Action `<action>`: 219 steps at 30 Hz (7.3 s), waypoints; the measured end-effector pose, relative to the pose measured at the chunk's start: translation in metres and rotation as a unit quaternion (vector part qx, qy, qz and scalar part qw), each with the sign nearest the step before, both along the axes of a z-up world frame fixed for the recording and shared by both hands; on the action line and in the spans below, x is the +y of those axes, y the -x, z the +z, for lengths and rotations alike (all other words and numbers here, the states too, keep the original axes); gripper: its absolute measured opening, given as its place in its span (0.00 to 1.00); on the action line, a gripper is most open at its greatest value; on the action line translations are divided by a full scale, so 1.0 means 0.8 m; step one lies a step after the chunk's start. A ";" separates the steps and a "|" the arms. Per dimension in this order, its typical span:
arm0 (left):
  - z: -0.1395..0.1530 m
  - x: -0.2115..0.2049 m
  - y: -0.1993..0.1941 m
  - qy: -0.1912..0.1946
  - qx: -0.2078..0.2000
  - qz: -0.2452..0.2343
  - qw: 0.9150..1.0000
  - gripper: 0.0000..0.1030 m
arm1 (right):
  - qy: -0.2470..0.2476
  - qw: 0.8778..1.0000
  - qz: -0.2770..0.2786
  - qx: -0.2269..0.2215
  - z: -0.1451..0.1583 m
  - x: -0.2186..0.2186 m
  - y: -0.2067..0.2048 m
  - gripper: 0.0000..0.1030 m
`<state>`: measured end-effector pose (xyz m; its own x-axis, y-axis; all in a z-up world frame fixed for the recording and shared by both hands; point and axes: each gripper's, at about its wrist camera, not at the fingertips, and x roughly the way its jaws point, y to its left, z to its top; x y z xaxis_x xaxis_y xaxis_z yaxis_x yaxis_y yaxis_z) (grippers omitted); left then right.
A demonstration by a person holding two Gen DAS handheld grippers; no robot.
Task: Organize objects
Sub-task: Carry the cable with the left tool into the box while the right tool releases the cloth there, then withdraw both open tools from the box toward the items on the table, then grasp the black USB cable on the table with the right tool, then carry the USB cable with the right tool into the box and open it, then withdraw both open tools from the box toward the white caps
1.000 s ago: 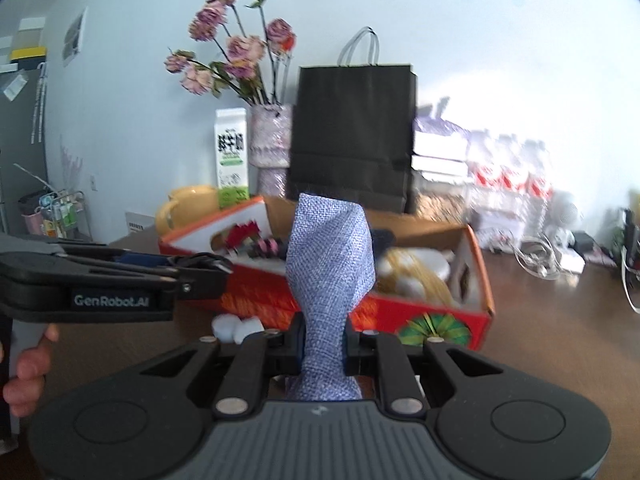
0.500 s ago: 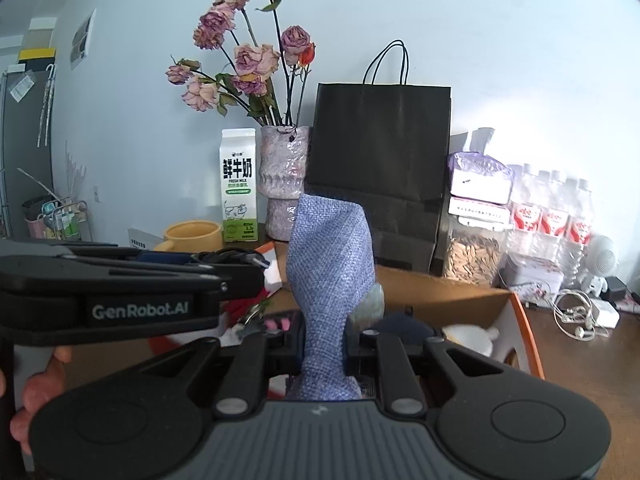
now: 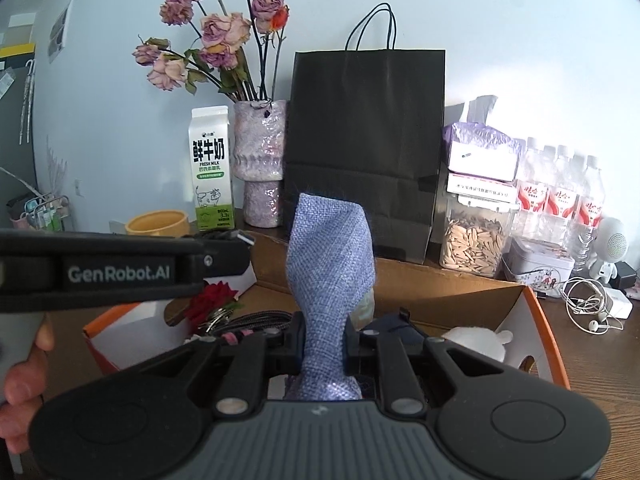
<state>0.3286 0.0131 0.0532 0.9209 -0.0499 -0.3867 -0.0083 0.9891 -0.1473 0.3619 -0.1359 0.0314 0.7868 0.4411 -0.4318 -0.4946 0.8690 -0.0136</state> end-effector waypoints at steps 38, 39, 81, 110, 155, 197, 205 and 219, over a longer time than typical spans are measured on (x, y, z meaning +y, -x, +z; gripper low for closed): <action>0.026 -0.017 0.088 -0.005 -0.028 0.012 1.000 1.00 | -0.011 0.998 -0.033 -0.045 0.020 -0.057 0.102 1.00; 0.025 -0.018 0.092 -0.008 -0.027 0.011 1.000 1.00 | -0.010 0.998 -0.033 -0.044 0.019 -0.061 0.107 1.00; -0.046 -0.009 0.168 -0.042 0.077 0.014 0.996 1.00 | 0.045 0.989 0.101 0.102 -0.070 -0.083 0.101 0.47; -0.069 -0.054 0.149 -0.066 0.111 -0.022 0.991 1.00 | -0.061 0.996 0.063 0.033 -0.045 -0.158 0.149 0.04; -0.008 -0.058 0.137 -0.026 0.026 -0.101 0.994 0.06 | -0.028 0.998 0.064 0.000 0.008 -0.130 0.141 0.12; 0.037 -0.028 0.020 0.011 -0.024 -0.039 0.999 0.35 | -0.010 0.999 -0.003 -0.043 0.036 -0.051 0.011 0.13; 0.017 -0.020 0.009 -0.007 -0.002 0.012 1.000 1.00 | 0.001 0.999 -0.042 -0.029 0.023 -0.056 -0.001 1.00; 0.028 -0.022 0.047 -0.018 -0.005 0.011 1.000 1.00 | -0.004 0.999 -0.038 -0.027 0.026 -0.079 0.040 1.00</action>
